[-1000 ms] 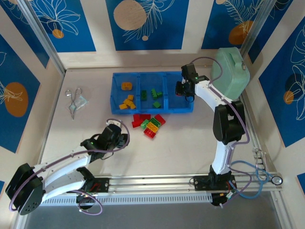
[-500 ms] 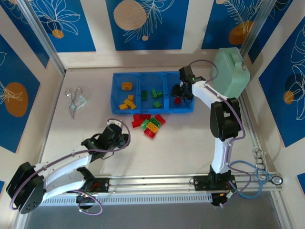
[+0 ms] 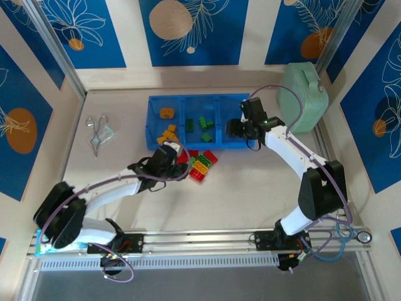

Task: Sort the legos into containers by color
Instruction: Place the lego in the container, then turn over the lego at the center of the table.

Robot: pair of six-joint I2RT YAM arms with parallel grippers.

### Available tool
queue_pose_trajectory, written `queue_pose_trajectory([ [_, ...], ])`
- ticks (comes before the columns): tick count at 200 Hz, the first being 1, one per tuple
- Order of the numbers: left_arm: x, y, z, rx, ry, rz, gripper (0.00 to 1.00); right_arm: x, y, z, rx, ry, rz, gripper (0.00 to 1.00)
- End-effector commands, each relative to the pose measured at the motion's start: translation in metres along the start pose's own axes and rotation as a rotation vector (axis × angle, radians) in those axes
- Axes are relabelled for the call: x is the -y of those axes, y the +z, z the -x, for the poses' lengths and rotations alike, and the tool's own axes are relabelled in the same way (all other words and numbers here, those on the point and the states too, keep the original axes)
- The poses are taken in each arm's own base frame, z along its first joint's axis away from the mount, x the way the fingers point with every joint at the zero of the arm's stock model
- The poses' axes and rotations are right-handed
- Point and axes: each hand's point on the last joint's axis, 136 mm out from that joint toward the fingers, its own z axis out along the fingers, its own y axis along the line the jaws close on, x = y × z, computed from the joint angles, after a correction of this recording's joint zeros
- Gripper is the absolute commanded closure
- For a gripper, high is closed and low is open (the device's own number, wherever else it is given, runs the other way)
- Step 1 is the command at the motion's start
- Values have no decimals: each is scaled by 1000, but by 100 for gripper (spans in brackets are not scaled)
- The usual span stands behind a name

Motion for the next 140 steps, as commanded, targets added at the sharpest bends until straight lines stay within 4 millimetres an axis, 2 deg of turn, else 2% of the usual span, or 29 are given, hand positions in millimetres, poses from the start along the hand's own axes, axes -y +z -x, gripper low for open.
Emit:
queue_pose_trajectory([
  [1,24,15,14,-23,57,-69,43,5,-9,-14,9,32,7,37],
  [17,27,28,19,-39,78,-64,45,11,-15,-23,16,39,5,37],
  [62,20,56,27,-95,85,-33,49,27,-30,-38,31,70,2,37],
  [97,18,70,20,-150,91,-17,54,34,-36,-45,41,95,7,38],
  [140,6,75,8,-173,87,33,55,39,-36,-53,35,112,9,38],
])
